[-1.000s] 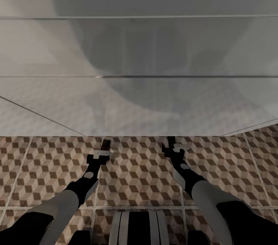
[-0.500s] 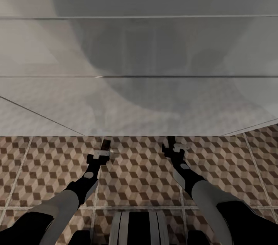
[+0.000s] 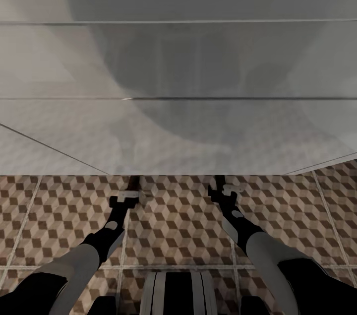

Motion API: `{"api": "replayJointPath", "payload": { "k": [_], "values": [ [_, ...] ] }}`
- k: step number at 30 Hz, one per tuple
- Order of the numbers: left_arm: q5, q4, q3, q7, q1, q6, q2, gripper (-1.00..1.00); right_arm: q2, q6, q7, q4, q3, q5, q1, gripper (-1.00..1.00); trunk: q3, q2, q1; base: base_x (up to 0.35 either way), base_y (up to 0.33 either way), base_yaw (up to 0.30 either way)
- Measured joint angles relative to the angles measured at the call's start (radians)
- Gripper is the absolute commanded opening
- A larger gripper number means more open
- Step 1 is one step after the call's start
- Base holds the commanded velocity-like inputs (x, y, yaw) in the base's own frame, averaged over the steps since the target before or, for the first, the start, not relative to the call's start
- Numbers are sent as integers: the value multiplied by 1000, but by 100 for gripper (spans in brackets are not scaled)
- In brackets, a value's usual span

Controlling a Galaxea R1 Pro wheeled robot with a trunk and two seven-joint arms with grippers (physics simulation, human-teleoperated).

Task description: Take the four mousetraps from the cabinet in the bathroom and place them on the bathroom floor. Make sure all four end up on the same floor surface, and ensure that at least two of them are either under or directly next to the same bathroom sink.

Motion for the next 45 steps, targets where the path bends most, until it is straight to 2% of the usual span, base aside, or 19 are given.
{"api": "replayJointPath", "payload": {
  "k": [45],
  "values": [
    [5, 1, 2, 2, 0, -4, -3, -100, -1, 1, 0, 0, 0, 0, 0, 100, 0, 0, 0, 26, 0, 0]
  ]
}}
